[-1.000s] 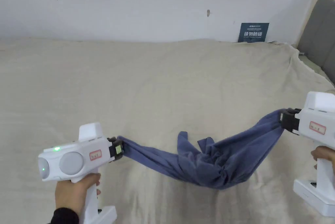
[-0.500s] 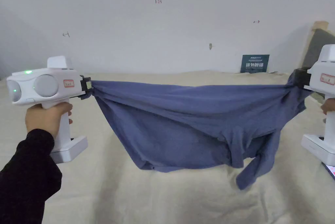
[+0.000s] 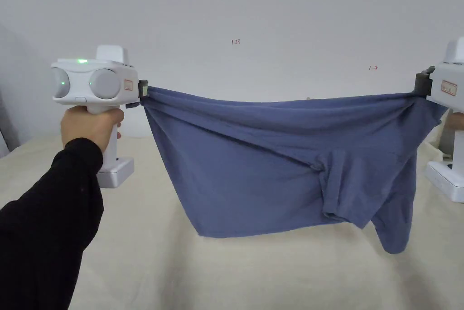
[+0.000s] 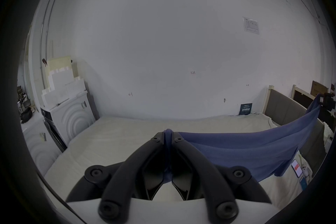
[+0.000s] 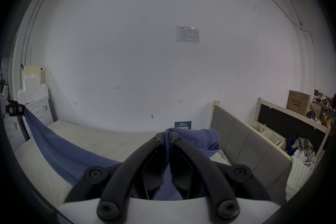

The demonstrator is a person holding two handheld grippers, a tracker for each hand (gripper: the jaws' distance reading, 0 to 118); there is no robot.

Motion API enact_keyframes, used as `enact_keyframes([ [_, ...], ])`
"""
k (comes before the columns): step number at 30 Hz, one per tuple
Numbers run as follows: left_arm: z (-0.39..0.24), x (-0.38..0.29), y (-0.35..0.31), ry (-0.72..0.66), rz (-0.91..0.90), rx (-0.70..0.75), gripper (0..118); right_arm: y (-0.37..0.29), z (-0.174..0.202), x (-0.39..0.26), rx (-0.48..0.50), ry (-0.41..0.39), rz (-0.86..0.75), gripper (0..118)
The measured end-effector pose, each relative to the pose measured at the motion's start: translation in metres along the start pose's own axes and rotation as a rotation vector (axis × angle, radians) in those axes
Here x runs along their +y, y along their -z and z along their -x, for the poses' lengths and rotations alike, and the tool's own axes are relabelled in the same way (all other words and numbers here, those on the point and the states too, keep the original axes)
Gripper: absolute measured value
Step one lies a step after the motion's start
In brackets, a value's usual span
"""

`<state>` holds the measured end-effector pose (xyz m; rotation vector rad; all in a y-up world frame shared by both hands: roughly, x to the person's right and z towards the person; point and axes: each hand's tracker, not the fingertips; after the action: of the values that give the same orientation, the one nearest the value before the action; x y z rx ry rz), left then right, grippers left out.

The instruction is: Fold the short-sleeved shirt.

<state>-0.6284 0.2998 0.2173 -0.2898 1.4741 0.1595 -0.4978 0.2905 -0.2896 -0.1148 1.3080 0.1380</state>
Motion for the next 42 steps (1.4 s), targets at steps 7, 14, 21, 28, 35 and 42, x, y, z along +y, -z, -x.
enact_keyframes([
  [7, 0.000, -0.017, 0.031, 0.013, -0.008, 0.026, 4, 0.027, 0.004, -0.031, -0.006, 0.010, -0.006, 2],
  [14, -0.001, -0.087, 0.055, 0.006, 0.074, 0.031, 4, 0.039, 0.015, -0.105, -0.007, -0.003, 0.085, 2],
  [21, -0.001, -0.171, 0.073, -0.020, 0.203, 0.021, 4, 0.032, 0.023, -0.181, 0.007, -0.012, 0.206, 2],
  [28, -0.004, -0.250, 0.066, -0.010, 0.298, 0.012, 4, 0.013, 0.022, -0.239, 0.022, 0.003, 0.275, 2],
  [35, 0.003, -0.336, 0.018, -0.003, 0.392, -0.003, 4, -0.046, 0.025, -0.295, 0.033, 0.027, 0.329, 2],
  [42, 0.008, -0.387, -0.069, 0.011, 0.483, -0.016, 4, -0.125, 0.021, -0.343, 0.038, 0.080, 0.381, 2],
])
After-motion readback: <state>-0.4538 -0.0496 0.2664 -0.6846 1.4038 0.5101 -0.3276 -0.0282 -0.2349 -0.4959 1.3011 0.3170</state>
